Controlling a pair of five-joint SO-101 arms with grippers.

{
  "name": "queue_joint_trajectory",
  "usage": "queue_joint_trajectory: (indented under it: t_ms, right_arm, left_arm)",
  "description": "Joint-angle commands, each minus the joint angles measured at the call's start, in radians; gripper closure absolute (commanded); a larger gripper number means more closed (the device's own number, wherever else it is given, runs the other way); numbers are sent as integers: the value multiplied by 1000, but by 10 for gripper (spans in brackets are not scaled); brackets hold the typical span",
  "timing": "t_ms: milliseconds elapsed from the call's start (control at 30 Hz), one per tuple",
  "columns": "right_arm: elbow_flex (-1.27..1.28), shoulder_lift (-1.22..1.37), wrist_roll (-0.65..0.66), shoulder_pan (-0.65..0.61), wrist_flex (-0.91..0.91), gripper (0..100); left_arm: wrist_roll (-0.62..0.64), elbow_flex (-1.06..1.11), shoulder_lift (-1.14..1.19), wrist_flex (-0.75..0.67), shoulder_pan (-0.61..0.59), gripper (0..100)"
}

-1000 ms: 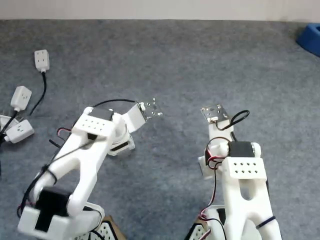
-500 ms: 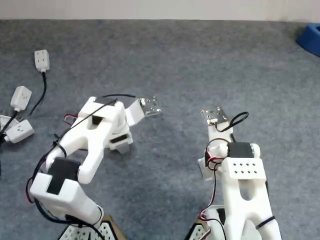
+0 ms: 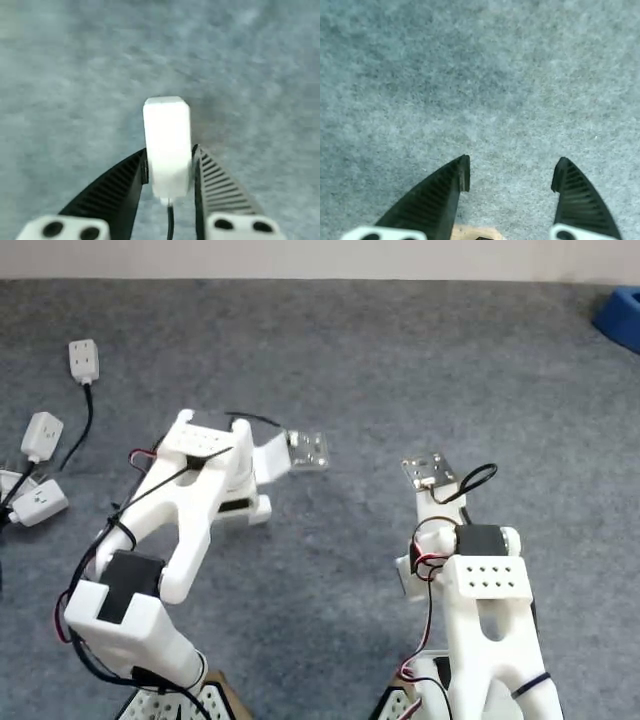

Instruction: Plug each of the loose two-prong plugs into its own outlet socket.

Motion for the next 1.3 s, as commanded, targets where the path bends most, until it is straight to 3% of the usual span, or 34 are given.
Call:
queue_joint_trajectory:
  t_ms: [0, 133, 400, 833, 1033, 1267]
  right_arm:
    - [-5, -12, 11, -5, -1, 728]
    - [-5, -12, 11, -5, -1, 728]
    - [-4, -13, 11, -5, -1, 728]
    - [-4, -13, 11, -5, -1, 728]
    - [-4, -13, 11, -5, -1, 728]
    - [-4, -13, 11, -5, -1, 728]
  left_arm:
    - [-58, -107, -5, 55, 27, 842]
    - [-107, -79, -4, 172, 107, 858]
    - [-153, -30, -5, 149, 153, 870]
    - [-109, -48, -5, 71, -12, 866]
    - [-107, -22, 16, 63, -56, 801]
    - [-103, -8, 171, -101, -59, 816]
